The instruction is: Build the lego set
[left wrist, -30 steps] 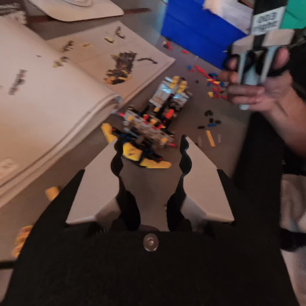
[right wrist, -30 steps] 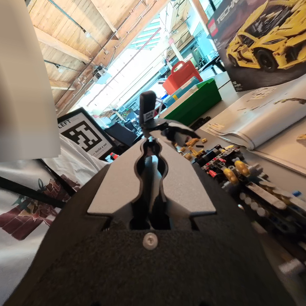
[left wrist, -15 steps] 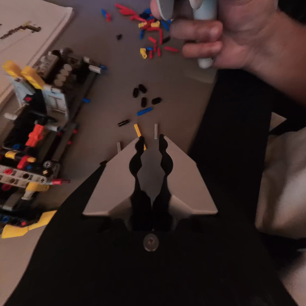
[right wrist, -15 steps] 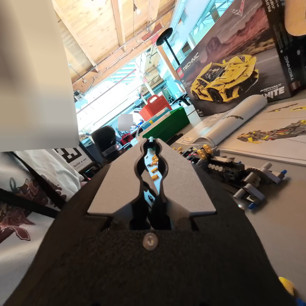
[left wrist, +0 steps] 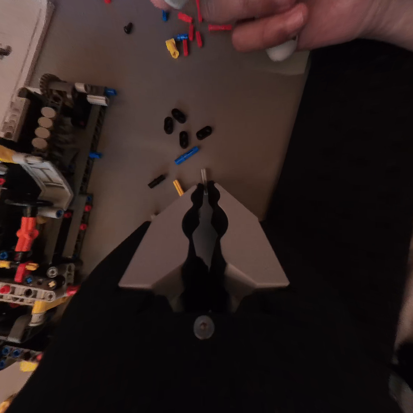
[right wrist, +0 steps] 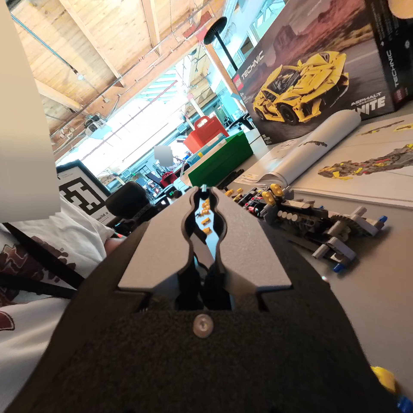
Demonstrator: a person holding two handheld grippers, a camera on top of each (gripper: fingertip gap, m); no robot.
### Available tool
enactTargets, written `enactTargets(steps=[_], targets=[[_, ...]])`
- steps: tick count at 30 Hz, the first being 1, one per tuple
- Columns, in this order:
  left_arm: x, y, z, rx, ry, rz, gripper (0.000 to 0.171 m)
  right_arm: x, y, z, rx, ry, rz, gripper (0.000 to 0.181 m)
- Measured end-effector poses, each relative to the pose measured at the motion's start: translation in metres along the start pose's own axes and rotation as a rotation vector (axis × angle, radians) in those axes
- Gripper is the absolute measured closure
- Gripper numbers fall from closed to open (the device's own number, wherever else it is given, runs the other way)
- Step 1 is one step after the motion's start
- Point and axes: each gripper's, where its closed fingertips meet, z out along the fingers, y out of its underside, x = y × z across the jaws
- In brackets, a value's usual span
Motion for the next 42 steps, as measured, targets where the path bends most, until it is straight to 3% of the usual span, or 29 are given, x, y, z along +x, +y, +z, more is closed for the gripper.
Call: enactTargets(steps=[4,8,12,16,19,22,33,36,42], targets=[[-0.026,-0.013,-0.033,0.155,-0.071,0.034,0.17,0.002,0.023,0.009,-0.133,0.016,-0.007,0.175],[-0.04,-0.039,-0.089,0.441,-0.107,0.097,0.171,-0.01,0.052,0.026,-0.286,-0.024,-0.046,0.175],[-0.047,-0.033,-0.104,0.458,-0.151,0.148,0.171,-0.022,0.05,0.04,-0.262,-0.049,-0.059,0.175],[-0.043,-0.041,-0.118,0.584,-0.07,0.039,0.17,-0.031,0.043,0.055,-0.194,-0.08,0.003,0.175],[-0.045,-0.046,-0.128,0.649,-0.1,0.04,0.17,-0.041,0.042,0.066,-0.143,-0.135,0.082,0.175],[-0.045,-0.046,-0.133,0.665,-0.105,0.046,0.17,-0.041,0.033,0.065,-0.098,-0.136,0.064,0.175],[-0.043,-0.046,-0.115,0.642,-0.053,-0.049,0.17,-0.043,0.047,0.073,-0.182,-0.08,-0.097,0.175],[-0.047,-0.049,-0.119,0.678,-0.072,-0.047,0.17,-0.045,0.026,0.063,-0.077,-0.123,-0.055,0.175],[-0.041,-0.067,-0.152,0.949,0.112,-0.146,0.17,-0.052,0.025,0.058,-0.076,-0.257,0.089,0.175]])
